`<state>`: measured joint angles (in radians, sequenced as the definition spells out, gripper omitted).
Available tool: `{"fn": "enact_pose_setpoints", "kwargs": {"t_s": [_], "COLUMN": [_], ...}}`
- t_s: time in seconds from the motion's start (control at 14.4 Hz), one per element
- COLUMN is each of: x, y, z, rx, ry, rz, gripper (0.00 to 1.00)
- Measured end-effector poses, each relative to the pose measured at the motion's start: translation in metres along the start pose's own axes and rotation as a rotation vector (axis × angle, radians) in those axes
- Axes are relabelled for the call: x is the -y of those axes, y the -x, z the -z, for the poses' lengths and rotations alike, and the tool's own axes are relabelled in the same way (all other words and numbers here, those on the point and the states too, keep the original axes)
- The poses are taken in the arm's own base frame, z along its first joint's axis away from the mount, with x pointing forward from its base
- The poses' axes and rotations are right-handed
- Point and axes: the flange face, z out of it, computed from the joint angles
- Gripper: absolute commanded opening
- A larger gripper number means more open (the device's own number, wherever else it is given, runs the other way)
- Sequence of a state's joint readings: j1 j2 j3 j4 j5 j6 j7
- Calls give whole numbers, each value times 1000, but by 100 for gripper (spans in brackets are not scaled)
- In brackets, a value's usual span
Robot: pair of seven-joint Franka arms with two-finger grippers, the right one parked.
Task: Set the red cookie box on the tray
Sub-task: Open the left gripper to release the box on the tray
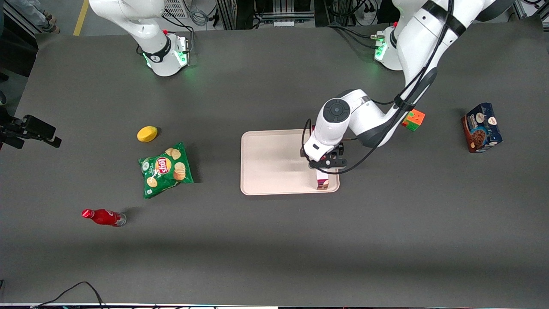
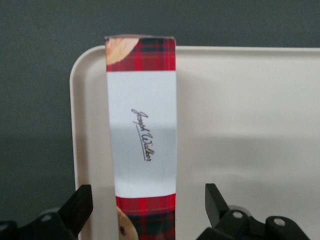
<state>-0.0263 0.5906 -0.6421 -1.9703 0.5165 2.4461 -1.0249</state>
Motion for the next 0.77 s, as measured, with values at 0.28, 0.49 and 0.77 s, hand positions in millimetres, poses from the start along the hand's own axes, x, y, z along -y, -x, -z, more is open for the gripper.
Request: {"fn": "enact_pose_setpoints", "kwargs": {"t_s": [0.28,0.49,0.77], "x": [-12,-35,-24], "y": [-32,-47,-59], "z": [51,139,244], "rx": [-19,-11,31], "ry": [-58,-146,-180], "rz": [27,35,12], "gripper": [100,100,100]}}
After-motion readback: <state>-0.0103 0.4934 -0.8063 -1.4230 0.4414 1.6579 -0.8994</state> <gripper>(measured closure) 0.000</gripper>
